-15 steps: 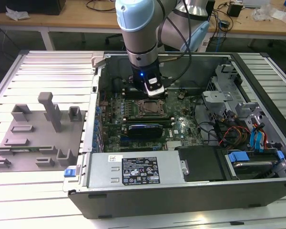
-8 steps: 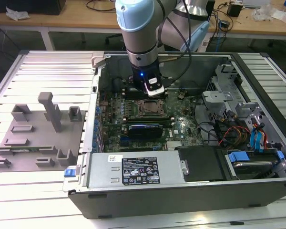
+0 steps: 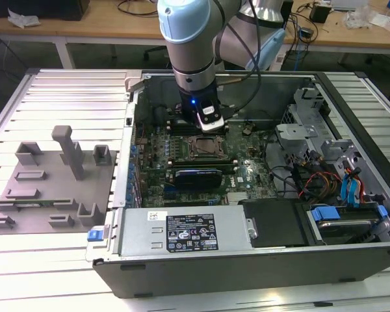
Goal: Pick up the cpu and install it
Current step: 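Install the first cpu locking lever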
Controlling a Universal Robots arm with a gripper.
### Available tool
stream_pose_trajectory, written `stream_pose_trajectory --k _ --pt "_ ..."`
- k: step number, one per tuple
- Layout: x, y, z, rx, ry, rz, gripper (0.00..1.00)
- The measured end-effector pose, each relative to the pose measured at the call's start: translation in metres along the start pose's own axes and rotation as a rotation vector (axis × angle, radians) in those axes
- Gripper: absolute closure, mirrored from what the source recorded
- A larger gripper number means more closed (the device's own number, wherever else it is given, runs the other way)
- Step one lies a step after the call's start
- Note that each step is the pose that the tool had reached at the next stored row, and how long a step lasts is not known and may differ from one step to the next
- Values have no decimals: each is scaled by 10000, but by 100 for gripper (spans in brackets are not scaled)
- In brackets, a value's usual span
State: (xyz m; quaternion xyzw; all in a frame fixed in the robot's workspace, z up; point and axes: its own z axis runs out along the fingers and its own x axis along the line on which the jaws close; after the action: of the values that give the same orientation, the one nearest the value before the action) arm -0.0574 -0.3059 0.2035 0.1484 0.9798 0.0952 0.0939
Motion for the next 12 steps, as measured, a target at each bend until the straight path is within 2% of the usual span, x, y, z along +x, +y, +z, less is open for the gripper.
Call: stream_pose_trajectory --k 3,4,6,7,9,12 --pt "0 0 2 30 -7 -8 89" --pt "0 0 3 74 -5 -10 89" --pt "0 1 2 285 -3 -32 89" --pt "-1 2 3 362 15 -41 89" --pt "0 8 4 374 15 -43 89" --pt "22 75 15 377 14 -40 89"
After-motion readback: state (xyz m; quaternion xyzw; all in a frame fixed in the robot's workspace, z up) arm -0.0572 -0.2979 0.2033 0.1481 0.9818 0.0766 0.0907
